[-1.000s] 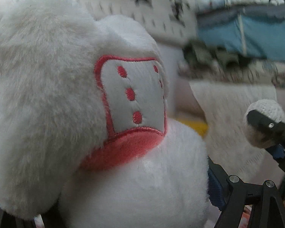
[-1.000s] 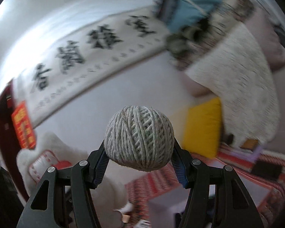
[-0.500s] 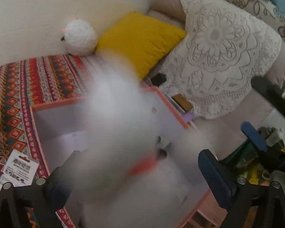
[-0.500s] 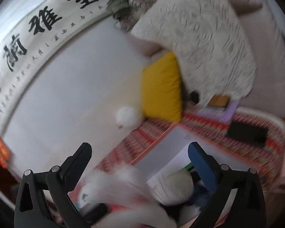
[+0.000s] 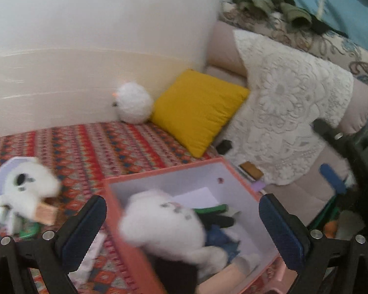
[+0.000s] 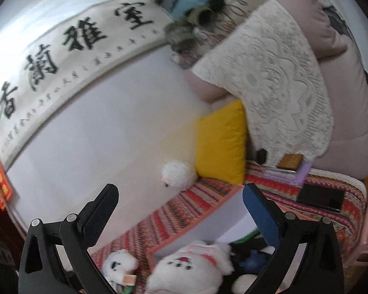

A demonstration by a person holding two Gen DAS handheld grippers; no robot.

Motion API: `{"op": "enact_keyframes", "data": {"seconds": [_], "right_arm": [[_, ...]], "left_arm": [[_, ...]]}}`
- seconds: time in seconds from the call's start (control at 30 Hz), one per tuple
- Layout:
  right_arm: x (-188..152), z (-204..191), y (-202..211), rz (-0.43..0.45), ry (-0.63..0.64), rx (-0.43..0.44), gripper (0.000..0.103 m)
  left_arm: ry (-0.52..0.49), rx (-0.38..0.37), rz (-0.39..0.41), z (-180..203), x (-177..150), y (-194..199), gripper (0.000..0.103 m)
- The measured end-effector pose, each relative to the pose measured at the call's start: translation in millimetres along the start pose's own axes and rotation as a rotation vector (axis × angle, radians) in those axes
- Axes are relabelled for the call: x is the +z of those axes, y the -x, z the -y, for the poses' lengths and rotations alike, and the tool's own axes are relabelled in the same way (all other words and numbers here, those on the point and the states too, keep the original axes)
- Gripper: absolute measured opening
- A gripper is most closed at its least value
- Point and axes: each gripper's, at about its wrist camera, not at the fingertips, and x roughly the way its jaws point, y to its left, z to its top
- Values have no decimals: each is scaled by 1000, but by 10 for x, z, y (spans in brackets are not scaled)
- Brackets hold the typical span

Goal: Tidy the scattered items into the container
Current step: 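Grasp the bead bracelet with the right tool while the left tool grasps a brown item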

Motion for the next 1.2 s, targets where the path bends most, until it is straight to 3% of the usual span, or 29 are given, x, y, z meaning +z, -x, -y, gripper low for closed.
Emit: {"op": "enact_keyframes", "data": {"seconds": [0.17,0.37,0.43,0.53,0.6,0.67,0.77,0.93,1.2], "right_arm": [[-257,-631,-37,-47,84,139,103],[-1021,-1516,-316,-220,307,292,103],[-1447,-1778,-536,-359,359,360,103],[-2307,-1981,-985,-722,297,463,103],[-2908,-1983,-1219,-967,249,447,103],[-3412,-1962,-1373,-1105,267,378,102],[-3911,-1958,-1491,-1153,413,260,98],[-4323,-1999,-1596,-1196,536,228,96],[-4731,-2239,-1509,-1039,844,222,100]], "left_arm": [[79,117,24,-676,-190,383,102],[213,363,-13,-1971,-738,796,102],[252,444,-36,-2411,-925,886,102],[312,558,-98,-3108,-1181,908,102],[329,614,-155,-3496,-1326,840,102],[311,669,-216,-3812,-1468,701,102],[310,697,-300,-4127,-1638,477,102],[342,731,-345,-4509,-1780,225,102],[362,832,-293,-4949,-1737,3,102]]}}
